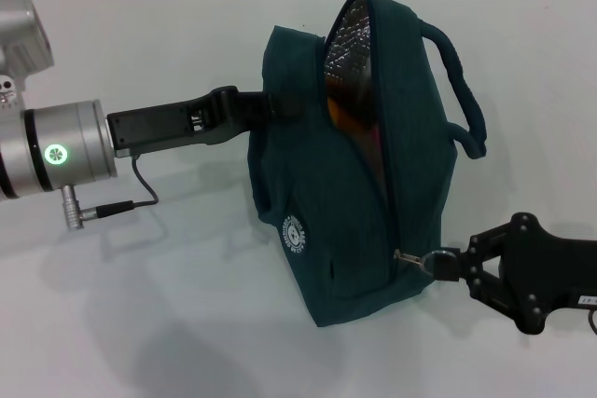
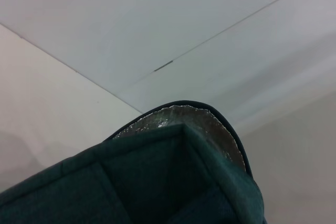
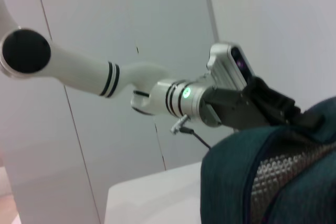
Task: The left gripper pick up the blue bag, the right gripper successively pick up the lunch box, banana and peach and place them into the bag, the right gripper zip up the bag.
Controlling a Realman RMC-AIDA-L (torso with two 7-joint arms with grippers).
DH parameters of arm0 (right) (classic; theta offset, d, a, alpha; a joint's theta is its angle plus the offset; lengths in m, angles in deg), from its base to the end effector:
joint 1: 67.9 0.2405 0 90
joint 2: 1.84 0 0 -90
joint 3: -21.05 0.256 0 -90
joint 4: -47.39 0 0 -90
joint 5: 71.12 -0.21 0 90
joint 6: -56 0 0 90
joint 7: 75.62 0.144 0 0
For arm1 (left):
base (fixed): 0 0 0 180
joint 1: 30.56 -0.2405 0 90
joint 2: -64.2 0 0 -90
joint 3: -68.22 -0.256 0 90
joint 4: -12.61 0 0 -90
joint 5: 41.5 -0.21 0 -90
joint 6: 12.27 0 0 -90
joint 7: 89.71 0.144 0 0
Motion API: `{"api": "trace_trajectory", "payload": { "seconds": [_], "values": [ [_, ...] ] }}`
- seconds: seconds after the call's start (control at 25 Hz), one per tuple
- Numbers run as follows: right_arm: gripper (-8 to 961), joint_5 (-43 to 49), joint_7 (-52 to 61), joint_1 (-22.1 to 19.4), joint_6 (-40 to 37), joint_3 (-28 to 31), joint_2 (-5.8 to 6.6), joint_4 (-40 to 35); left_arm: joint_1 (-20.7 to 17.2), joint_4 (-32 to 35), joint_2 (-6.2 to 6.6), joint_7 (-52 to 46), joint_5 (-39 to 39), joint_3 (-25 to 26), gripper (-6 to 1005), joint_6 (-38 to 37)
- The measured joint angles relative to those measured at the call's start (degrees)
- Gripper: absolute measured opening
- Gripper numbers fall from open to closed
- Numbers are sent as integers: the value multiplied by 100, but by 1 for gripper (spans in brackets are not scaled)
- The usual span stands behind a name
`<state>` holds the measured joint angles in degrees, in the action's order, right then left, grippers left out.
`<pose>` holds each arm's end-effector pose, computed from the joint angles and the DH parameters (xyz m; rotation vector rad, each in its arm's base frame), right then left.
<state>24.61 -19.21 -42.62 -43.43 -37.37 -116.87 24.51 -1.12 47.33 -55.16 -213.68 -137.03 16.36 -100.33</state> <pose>0.2676 0.2642 -0.0237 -2.8805 0.3042 1.0029 -0.2291 0.3311 -0.0139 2.3574 1.6682 1.0759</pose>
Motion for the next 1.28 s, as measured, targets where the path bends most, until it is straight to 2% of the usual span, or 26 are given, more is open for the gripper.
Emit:
{"api": "trace_trajectory", "payload": {
  "seconds": [0.36,0.68,0.88,1.16,1.28],
  "values": [
    [9,-532,-26,64,-377,51,-25,-28,0,-1,0,142,-29,0,89,0],
    [9,-660,-30,275,-307,53,-56,-72,0,-80,15,306,-55,5,115,94],
    [10,-765,-33,431,-166,60,-55,-88,-43,-165,22,604,-26,385,345,144],
    [10,-1033,-11,736,83,62,-55,-91,-216,-167,1,1137,117,997,590,100],
    [10,-1150,147,928,249,62,-55,-93,-341,-167,-3,1381,335,1047,678,83]
  ]
}}
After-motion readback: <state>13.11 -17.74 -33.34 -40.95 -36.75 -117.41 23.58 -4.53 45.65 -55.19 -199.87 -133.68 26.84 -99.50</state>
